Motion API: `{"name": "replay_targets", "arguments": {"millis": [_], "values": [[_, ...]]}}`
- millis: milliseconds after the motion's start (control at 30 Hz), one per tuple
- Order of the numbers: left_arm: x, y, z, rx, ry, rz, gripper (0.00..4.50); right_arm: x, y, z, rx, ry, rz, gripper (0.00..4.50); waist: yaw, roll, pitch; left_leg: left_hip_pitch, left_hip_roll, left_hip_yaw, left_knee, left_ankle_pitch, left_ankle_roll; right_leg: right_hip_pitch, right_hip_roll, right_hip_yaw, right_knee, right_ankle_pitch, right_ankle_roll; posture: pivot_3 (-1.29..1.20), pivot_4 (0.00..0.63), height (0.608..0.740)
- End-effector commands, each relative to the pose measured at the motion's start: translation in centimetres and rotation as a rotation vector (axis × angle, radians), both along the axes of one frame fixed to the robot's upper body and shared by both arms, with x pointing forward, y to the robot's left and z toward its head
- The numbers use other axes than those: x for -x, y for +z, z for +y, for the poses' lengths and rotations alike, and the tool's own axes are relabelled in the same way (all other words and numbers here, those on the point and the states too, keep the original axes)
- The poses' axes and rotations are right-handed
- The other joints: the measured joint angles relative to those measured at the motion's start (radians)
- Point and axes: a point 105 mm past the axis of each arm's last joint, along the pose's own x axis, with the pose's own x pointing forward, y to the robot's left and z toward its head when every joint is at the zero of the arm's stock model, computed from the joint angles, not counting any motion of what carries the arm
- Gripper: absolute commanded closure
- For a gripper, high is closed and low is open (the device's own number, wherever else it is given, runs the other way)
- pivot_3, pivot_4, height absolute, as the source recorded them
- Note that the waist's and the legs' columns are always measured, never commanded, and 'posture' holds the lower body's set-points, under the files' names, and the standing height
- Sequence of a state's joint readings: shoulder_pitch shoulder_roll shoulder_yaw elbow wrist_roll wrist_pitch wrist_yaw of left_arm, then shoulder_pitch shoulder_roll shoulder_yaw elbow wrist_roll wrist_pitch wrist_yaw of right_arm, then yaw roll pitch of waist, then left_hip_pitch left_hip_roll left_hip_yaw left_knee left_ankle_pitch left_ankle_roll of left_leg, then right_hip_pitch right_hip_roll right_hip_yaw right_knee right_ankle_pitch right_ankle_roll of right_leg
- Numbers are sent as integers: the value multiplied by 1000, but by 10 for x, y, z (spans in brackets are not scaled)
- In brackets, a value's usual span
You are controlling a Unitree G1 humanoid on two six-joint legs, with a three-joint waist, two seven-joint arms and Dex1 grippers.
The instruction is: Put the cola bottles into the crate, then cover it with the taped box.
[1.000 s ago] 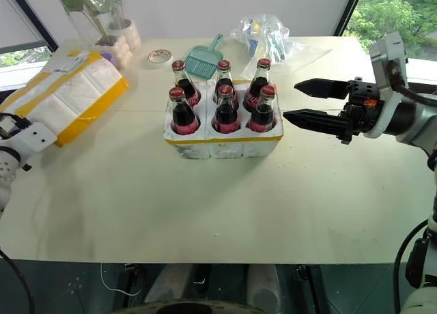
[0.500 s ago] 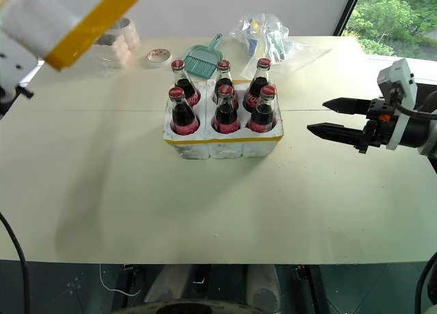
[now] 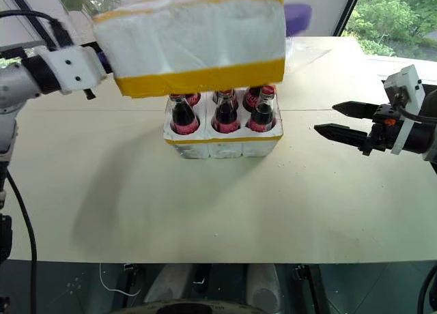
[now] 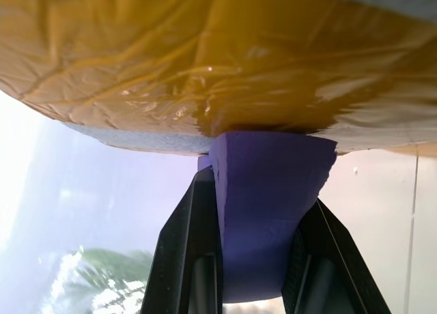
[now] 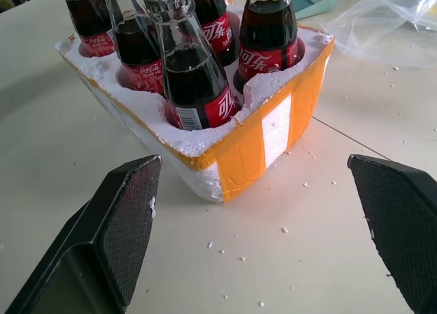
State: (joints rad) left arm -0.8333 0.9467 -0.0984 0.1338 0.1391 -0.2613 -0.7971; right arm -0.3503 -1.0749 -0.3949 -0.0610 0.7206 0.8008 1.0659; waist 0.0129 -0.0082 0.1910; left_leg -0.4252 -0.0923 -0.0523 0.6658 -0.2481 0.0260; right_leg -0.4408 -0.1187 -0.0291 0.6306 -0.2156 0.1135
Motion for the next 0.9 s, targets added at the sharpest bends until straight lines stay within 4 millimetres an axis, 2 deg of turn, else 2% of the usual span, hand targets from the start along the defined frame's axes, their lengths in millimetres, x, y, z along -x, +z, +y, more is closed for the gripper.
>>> {"name": "replay_targets", "arguments": {"millis": [33, 267, 400, 533, 633, 733, 833, 900], "values": [[0, -3, -10, -112, -4, -60, 4061, 5, 16, 1, -7, -11, -74, 0, 0, 0, 0, 0, 0, 0, 0, 0, 0, 0, 0, 0, 0, 0, 0, 0, 150, 738], [-4, -16, -11, -236, 77, -114, 4061, 7, 19, 0, -27, -34, -92, 0, -2, 0, 0, 0, 0, 0, 0, 0, 0, 0, 0, 0, 0, 0, 0, 0, 150, 738], [1, -25, -17, -232, 71, -112, 2170, 7, 19, 0, -36, -42, -98, 0, 0, 0, 0, 1, 0, 0, 0, 0, 0, 0, 0, 0, 0, 0, 0, 0, 150, 738], [6, -41, -9, -244, 96, -74, 270, 7, 18, 0, -40, -48, -99, 0, 0, 0, 0, 0, 0, 0, 1, 0, 0, 1, 0, 0, 0, 0, 0, 0, 150, 738], [13, -51, 5, -212, 125, -22, 270, 8, 17, -1, -39, -47, -95, 0, -1, 0, 0, 0, 0, 0, 1, 0, 0, 0, 0, 0, 0, 0, 0, 0, 150, 738], [24, -52, 17, -134, 125, 5, 270, 8, 14, -4, -31, -48, -82, 0, -1, 0, 0, 1, 0, 0, 0, 0, 0, 0, 0, 0, 0, 0, 0, 0, 150, 738], [40, -36, 26, 101, 71, 49, 270, 9, 7, -5, -16, -44, -65, 0, 1, 0, 0, 1, 1, -1, 1, 0, 0, 1, 0, 0, 0, 0, 0, 0, 150, 738], [50, -30, 40, 319, 55, 182, 270, 9, 4, -6, -17, -41, -58, 0, 0, 0, 0, 0, 1, -1, 1, 0, 0, 1, 0, 0, 0, 0, 0, 0, 150, 738]]}}
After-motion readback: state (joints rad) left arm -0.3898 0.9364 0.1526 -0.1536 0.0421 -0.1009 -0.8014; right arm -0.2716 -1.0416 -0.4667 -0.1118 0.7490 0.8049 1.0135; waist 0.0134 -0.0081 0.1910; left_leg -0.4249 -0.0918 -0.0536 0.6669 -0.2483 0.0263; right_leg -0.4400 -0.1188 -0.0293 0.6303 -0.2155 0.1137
